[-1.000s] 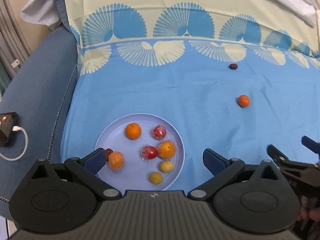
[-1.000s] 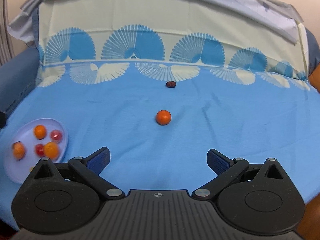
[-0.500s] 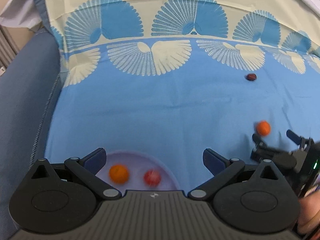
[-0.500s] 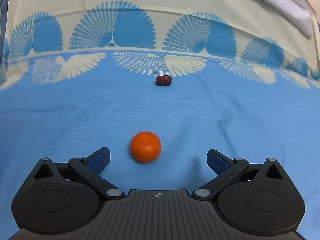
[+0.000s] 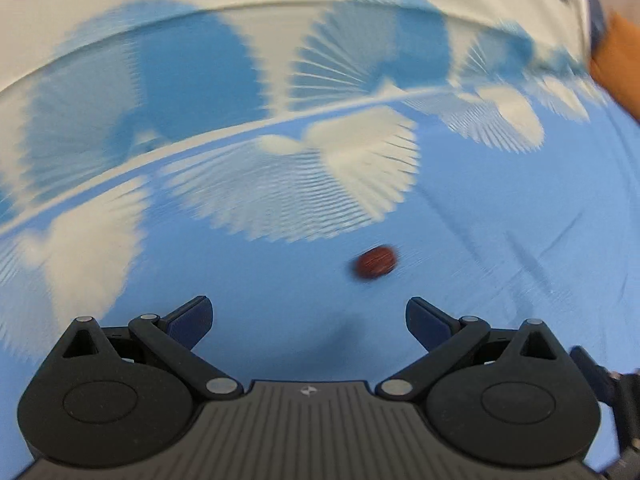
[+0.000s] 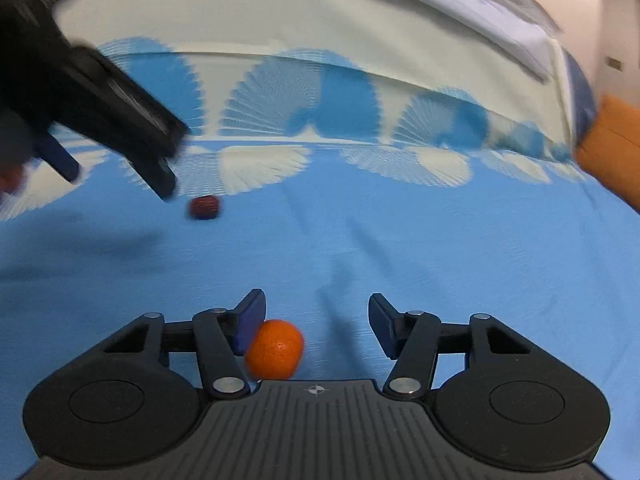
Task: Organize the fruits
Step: 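Grasp the dark red date with the left tool while the right tool grasps the kumquat, then carry the date and kumquat to the plate and open both tools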
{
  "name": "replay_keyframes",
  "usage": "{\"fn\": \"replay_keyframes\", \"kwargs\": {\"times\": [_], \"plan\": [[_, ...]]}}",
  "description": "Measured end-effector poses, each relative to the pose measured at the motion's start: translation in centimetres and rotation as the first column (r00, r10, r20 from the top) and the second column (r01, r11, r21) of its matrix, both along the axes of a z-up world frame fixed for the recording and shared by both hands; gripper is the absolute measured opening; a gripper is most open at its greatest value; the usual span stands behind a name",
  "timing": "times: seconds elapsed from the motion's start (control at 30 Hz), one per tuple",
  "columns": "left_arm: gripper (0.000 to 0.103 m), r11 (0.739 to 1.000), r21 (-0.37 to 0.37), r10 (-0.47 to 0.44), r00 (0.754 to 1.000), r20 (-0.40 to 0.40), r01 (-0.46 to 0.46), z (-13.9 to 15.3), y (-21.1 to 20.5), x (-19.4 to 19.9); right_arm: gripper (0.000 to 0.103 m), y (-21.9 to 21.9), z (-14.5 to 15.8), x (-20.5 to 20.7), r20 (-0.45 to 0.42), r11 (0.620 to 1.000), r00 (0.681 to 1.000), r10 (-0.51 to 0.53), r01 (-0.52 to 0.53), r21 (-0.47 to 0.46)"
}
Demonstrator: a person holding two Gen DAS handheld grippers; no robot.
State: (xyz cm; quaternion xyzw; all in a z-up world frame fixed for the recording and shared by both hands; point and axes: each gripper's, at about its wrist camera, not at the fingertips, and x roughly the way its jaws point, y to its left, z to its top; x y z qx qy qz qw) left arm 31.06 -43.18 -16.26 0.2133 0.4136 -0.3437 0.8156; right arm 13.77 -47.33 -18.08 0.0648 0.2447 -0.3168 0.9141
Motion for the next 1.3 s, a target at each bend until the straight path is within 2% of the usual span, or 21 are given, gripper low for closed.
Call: {"fn": "replay_keyframes", "kwargs": {"times": [0.07,0.17,0.2,0.23,0.27,0.3,0.33,0.37,0.4,0.47,0.53,0.67,0.83,1.0,1.1,1.3], "plan": [[0.103,0.996,0.047,-0.074,0.997,-0.004,0.074,-1.5,-2.8,0.3,0.06,-0.7,-0.1,-0.3,0.033,0.996,0.999,0.005,-0.008,0.088],[0.103,0.988,0.11,-0.113,0.993,0.034,0.108,-3.0,-5.1,0.3,0.062,0.2,-0.6,0.4,-0.001,0.986,0.996,0.089,-0.088,0.141],[0.102,0.985,0.122,-0.128,0.991,0.034,0.123,-3.3,-5.6,0.3,0.064,0.5,-0.9,0.7,-0.027,0.983,0.993,0.112,-0.107,0.148],[0.1,0.983,0.131,-0.136,0.99,0.029,0.131,-3.5,-5.7,0.5,0.064,1.1,-1.0,0.9,-0.048,0.988,0.991,0.121,-0.116,0.107],[0.09,0.981,0.129,-0.146,0.989,0.017,0.142,-3.7,-5.9,0.7,0.063,1.2,-1.0,0.9,-0.051,0.988,0.991,0.124,-0.119,0.1],[0.07,0.981,0.103,-0.163,0.987,-0.018,0.164,-3.6,-5.9,0.8,0.062,0.9,-0.9,0.8,-0.038,0.987,0.992,0.118,-0.113,0.118],[0.06,0.981,0.073,-0.178,0.983,-0.051,0.181,-3.4,-5.7,0.8,0.054,0.7,-0.9,0.7,-0.032,0.986,0.993,0.11,-0.105,0.127],[0.033,0.98,0.065,-0.184,0.982,-0.04,0.186,-3.0,-5.7,0.7,0.039,0.8,-0.7,0.7,-0.027,0.986,0.993,0.117,-0.113,0.125],[0.032,0.977,0.081,-0.197,0.98,-0.013,0.198,-2.8,-5.8,0.5,0.035,1.0,-0.6,0.7,-0.023,0.985,0.992,0.126,-0.122,0.12],[0.032,0.978,0.09,-0.19,0.982,0.004,0.189,-2.6,-5.3,0.2,0.034,1.0,-0.3,0.4,-0.01,0.986,0.993,0.117,-0.115,0.117],[0.032,0.984,0.066,-0.163,0.987,-0.008,0.163,-1.6,-4.1,-0.2,0.034,0.5,0.3,0.0,0.038,0.984,0.994,0.105,-0.109,0.14],[0.032,0.997,0.02,-0.075,0.997,-0.018,0.076,1.4,0.5,-1.7,0.034,0.6,1.2,-1.2,0.104,0.994,0.992,0.072,-0.08,0.07],[0.032,0.997,0.053,0.063,0.996,-0.057,-0.06,5.2,10.2,-6.2,0.034,0.9,1.7,-2.5,0.084,0.999,0.996,0.032,-0.032,0.003],[0.032,0.987,0.047,0.159,0.985,-0.072,-0.156,9.2,20.6,-12.5,0.034,2.1,5.8,-6.9,0.109,0.996,0.994,-0.016,0.007,0.091],[0.032,0.978,0.052,0.204,0.978,-0.04,-0.201,10.6,25.4,-16.1,0.034,4.7,9.0,-11.2,0.135,0.996,0.99,0.04,-0.05,0.076],[0.032,0.969,-0.004,0.247,0.966,-0.082,-0.248,12.6,31.8,-21.5,0.034,12.2,14.4,-19.2,0.13,0.974,0.97,0.206,-0.216,0.063]]}}
